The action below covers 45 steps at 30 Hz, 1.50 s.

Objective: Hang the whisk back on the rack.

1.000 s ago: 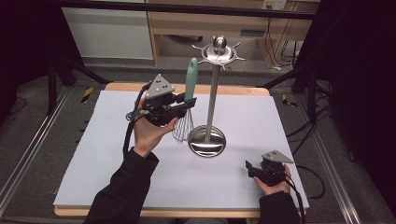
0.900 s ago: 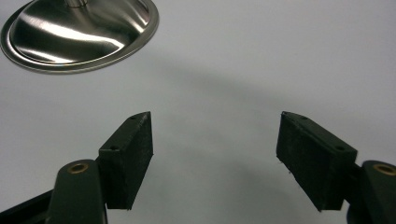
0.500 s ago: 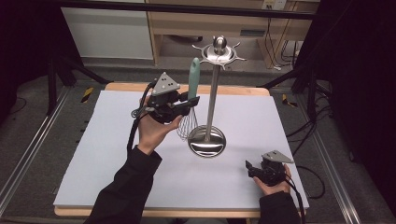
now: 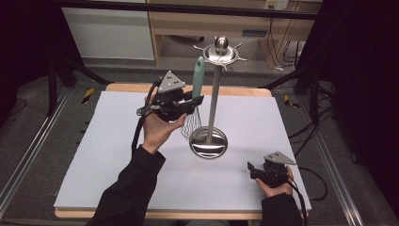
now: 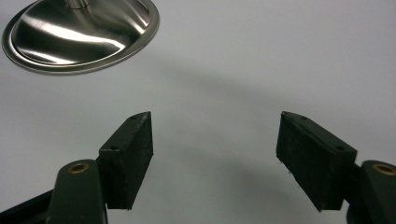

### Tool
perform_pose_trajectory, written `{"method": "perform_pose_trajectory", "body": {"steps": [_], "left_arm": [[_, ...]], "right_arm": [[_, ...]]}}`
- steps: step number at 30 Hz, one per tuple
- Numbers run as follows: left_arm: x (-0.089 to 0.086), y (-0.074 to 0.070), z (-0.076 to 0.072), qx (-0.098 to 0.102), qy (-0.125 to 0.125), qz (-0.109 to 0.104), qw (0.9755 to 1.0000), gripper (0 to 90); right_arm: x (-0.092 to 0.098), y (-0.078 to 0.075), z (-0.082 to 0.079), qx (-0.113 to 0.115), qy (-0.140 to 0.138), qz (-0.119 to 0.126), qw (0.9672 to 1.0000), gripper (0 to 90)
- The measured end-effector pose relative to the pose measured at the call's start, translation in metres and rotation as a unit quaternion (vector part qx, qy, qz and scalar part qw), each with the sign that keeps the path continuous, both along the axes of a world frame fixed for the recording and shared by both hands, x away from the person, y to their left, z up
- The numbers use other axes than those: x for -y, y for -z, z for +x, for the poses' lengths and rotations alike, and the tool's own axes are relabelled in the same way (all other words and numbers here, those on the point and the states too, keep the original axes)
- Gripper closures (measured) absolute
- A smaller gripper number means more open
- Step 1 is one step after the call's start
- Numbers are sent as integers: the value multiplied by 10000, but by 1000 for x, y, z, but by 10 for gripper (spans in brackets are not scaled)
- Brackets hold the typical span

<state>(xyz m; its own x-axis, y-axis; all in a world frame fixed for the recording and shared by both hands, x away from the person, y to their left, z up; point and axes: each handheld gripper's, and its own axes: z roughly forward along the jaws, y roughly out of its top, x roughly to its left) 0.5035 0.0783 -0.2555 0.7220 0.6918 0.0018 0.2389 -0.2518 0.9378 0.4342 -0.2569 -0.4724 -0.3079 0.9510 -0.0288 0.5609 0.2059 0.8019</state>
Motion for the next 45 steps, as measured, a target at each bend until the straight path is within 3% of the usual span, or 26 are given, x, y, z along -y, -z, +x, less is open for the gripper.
{"method": "perform_pose_trajectory", "body": {"steps": [15,22,28,39,45], "left_arm": [[5,7,4,106,-3,-90,9999,684],[5,12,4,321,-36,-168,9993,681],[5,13,4,370,-66,-157,9992,676],[-2,13,-4,440,-64,-285,9986,551],[-15,18,-9,283,-77,-336,9990,486]], "right_arm": [[0,0,0,-25,-22,5,10000,276],[0,0,0,-30,-22,-5,10000,276],[0,1,1,-21,-21,-23,10000,276],[0,0,0,-46,-17,5,10000,276],[0,0,0,-46,7,4,10000,275]]}}
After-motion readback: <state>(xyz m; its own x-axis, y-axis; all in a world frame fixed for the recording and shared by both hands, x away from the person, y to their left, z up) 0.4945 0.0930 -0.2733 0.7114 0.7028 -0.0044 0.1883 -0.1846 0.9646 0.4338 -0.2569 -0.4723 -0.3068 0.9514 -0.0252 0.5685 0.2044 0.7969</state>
